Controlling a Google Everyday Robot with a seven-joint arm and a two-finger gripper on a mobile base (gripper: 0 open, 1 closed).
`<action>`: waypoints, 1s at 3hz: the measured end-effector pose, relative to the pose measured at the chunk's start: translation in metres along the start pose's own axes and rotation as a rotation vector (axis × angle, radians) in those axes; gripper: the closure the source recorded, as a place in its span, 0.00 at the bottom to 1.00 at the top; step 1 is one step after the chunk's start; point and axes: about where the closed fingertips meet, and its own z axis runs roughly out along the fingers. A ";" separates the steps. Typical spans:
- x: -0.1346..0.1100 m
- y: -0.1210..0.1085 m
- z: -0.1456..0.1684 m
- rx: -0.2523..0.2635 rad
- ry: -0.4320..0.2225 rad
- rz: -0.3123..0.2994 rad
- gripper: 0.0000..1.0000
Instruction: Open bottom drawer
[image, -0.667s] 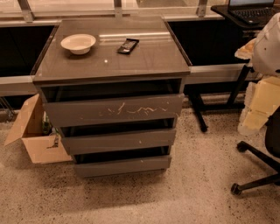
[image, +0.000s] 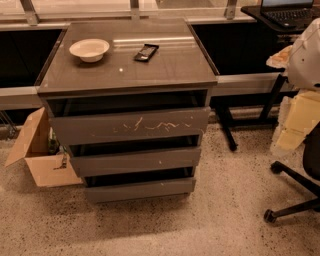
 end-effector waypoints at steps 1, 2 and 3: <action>-0.010 0.005 0.035 -0.031 -0.079 -0.073 0.00; -0.026 0.011 0.079 -0.084 -0.174 -0.155 0.00; -0.042 0.020 0.128 -0.162 -0.262 -0.213 0.00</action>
Offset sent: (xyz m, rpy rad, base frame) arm 0.0331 0.0687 -0.1254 0.2331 0.0431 0.3554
